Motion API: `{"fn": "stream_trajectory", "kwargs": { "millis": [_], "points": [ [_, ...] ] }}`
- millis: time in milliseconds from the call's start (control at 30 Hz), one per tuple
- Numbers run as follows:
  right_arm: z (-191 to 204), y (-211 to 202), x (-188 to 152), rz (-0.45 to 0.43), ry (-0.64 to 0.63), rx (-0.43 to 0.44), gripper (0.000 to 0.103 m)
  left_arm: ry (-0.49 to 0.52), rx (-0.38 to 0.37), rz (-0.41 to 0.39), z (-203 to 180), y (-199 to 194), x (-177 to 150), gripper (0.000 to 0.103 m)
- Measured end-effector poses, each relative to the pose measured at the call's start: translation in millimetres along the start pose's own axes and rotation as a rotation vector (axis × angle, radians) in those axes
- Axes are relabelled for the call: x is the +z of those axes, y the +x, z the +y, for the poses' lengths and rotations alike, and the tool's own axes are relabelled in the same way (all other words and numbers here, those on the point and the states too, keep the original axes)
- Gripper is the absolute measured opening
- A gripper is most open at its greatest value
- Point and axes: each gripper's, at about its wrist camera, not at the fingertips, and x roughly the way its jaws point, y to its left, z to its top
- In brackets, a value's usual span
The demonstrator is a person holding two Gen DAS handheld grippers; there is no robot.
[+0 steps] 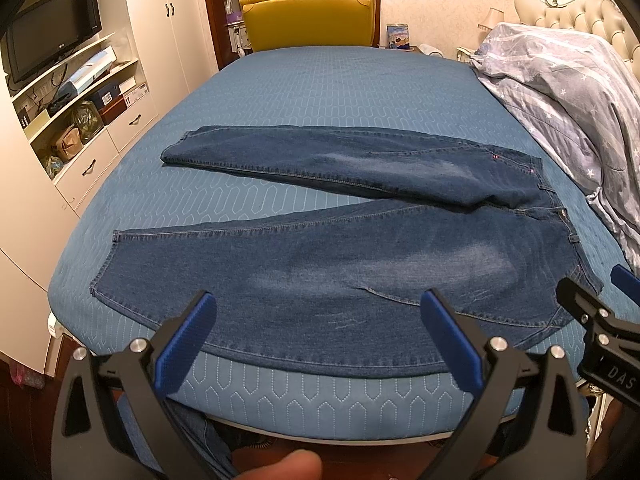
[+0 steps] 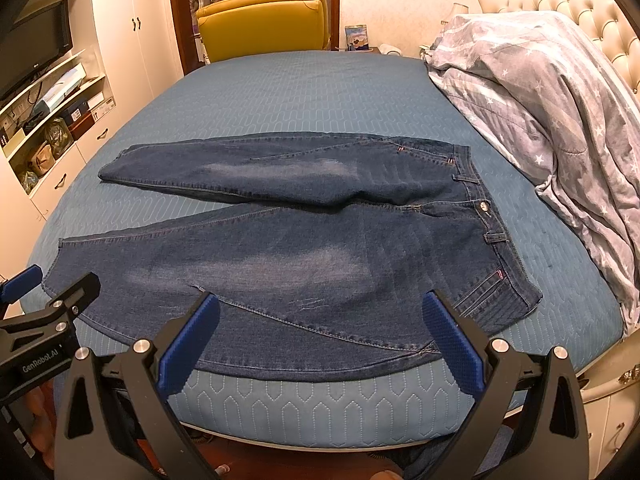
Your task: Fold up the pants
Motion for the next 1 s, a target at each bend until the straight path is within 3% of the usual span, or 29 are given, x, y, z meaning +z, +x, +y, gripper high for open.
{"fn": "stream_trajectory", "kwargs": {
  "millis": [100,200,367,533,633,700,867,1000],
  "points": [
    [-0.4,3.4,-2.0,0.014,0.009,0.031,0.098,0.001,-0.002,0.001,0.1,0.2,0.2,0.102],
    [-12.6,16.6,6.2,0.065,0.043,0.119,0.098,0.0,-0.026,0.0,5.3,5.3,7.7,0.102],
    [-72.7,70.8,65.9,0.145,0.069,0.157,0.098,0.026,-0.142,0.016,36.2,39.3,52.5,0.102],
    [-170.8,178.8,145.4,0.317,0.163,0.12,0.098,-0.006,-0.126,0.112,84.6,98.8,92.9,0.102],
    [-222.9,243.2,178.8,0.406,0.196,-0.008,0.098,-0.088,-0.124,0.187,118.1,135.9,109.1,0.102],
    [-246.3,275.5,200.2,0.424,0.206,-0.032,0.098,-0.114,-0.125,0.208,132.5,151.8,116.3,0.102],
    [-248.1,329.9,234.7,0.487,0.119,-0.038,0.098,-0.148,-0.129,0.234,154.8,186.9,126.4,0.102],
    [-231.2,355.3,253.2,0.509,-0.034,-0.074,0.098,-0.157,-0.126,0.267,156.0,211.1,124.9,0.102]
  ]
}}
